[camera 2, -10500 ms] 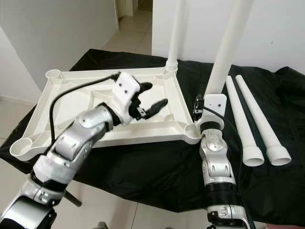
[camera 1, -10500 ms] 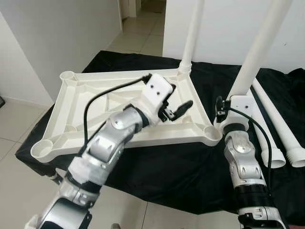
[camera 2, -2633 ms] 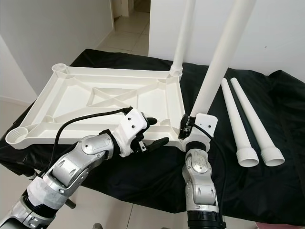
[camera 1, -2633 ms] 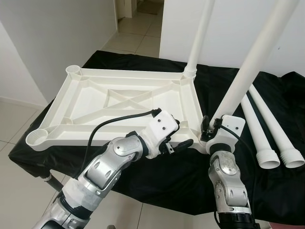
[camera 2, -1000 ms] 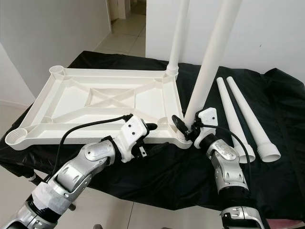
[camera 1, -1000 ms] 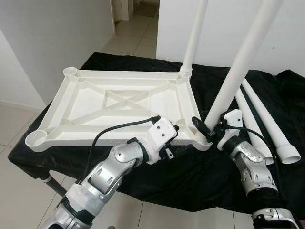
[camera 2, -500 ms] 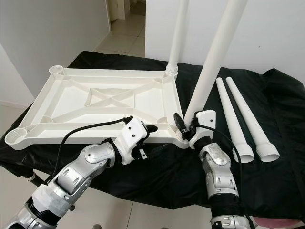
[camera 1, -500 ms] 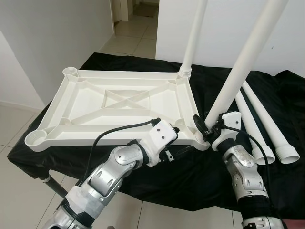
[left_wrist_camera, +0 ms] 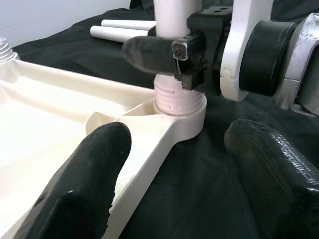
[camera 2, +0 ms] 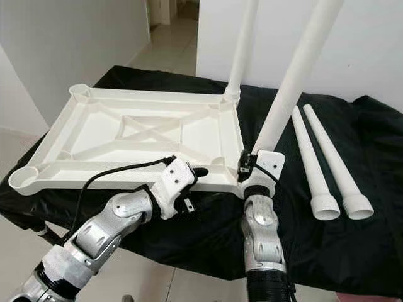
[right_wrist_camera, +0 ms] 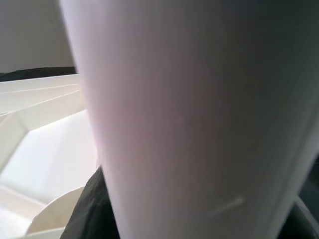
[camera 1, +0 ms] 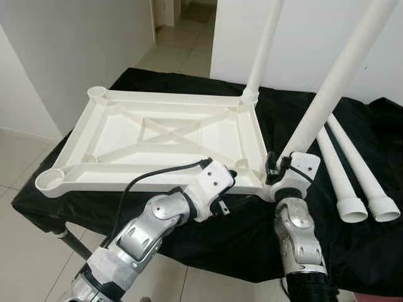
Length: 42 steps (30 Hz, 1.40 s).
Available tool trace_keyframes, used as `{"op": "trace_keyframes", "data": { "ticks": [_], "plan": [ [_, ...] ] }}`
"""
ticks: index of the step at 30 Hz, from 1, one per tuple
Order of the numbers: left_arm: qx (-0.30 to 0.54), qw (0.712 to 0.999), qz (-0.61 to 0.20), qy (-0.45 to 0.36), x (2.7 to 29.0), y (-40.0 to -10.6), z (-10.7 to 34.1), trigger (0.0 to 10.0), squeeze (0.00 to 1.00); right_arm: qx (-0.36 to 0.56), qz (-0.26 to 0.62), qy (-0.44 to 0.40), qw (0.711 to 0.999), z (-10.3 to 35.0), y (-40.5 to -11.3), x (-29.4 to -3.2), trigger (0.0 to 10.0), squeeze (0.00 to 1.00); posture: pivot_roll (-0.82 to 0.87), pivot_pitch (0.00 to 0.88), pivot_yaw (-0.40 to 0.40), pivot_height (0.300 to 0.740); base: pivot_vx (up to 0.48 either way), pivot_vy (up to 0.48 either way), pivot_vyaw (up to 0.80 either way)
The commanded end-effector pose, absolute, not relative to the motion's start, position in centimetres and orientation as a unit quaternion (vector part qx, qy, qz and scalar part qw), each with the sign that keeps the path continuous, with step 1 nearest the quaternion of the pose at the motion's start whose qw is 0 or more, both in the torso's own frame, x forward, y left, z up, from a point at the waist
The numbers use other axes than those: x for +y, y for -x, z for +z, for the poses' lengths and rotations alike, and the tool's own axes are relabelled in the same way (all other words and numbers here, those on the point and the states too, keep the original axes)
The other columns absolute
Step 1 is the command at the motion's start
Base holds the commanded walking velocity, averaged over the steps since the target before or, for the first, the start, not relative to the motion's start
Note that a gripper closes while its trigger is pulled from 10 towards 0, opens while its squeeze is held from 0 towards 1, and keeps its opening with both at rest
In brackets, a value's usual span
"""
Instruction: Building children table
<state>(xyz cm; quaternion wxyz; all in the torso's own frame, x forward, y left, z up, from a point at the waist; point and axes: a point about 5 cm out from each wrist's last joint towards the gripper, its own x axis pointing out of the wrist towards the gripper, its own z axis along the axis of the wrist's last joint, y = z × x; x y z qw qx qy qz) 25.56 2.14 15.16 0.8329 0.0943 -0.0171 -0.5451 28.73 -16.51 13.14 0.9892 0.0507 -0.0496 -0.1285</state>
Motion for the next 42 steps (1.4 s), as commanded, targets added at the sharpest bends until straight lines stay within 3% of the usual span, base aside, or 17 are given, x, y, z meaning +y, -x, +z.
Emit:
{"op": "trace_keyframes", "data": {
  "ticks": [1,12,13,25,26,28,42],
  "plan": [
    [-0.013,0.813,-0.574,-0.097,2.0,-25.1,14.9,10.0,0.0,-0.005,-0.155,-0.091,0.984,11.4,-28.1,-16.1,10.0,0.0,-0.07,0.0,-0.029,0.74,0.0,0.0,0.0],
    [-0.012,0.811,-0.577,-0.097,2.0,-25.1,14.8,10.0,0.0,-0.013,-0.15,-0.084,0.985,12.2,-27.9,-15.8,10.0,0.0,-0.07,0.0,-0.028,0.74,0.0,0.0,0.0],
    [-0.012,0.811,-0.577,-0.096,2.0,-25.1,14.8,10.0,0.0,-0.02,-0.144,-0.084,0.986,12.4,-27.8,-15.8,10.0,1.0,-0.07,0.0,-0.027,0.74,0.0,0.0,0.0],
    [-0.012,0.811,-0.577,-0.097,2.0,-25.1,14.8,10.0,0.0,-0.07,-0.08,-0.071,0.992,13.8,-27.8,-18.2,10.0,1.0,-0.08,0.0,-0.025,0.74,0.0,0.0,0.0],
    [-0.012,0.811,-0.577,-0.097,2.0,-25.1,14.8,10.0,0.0,-0.075,-0.039,-0.052,0.995,13.8,-27.9,-18.2,10.0,0.06,-0.08,0.0,-0.022,0.74,0.0,0.0,0.0],
    [-0.013,0.811,-0.577,-0.097,1.9,-25.1,14.8,10.0,0.0,-0.079,0.022,-0.026,0.996,13.9,-27.9,-17.9,10.0,0.0,-0.08,0.0,-0.019,0.74,0.0,0.0,0.0],
    [-0.015,0.811,-0.576,-0.102,2.0,-25.4,15.0,10.0,0.0,-0.061,0.192,0.027,0.979,13.5,-29.2,-18.6,10.0,0.0,-0.08,0.0,-0.007,0.74,0.0,0.0,0.0]
  ]
}}
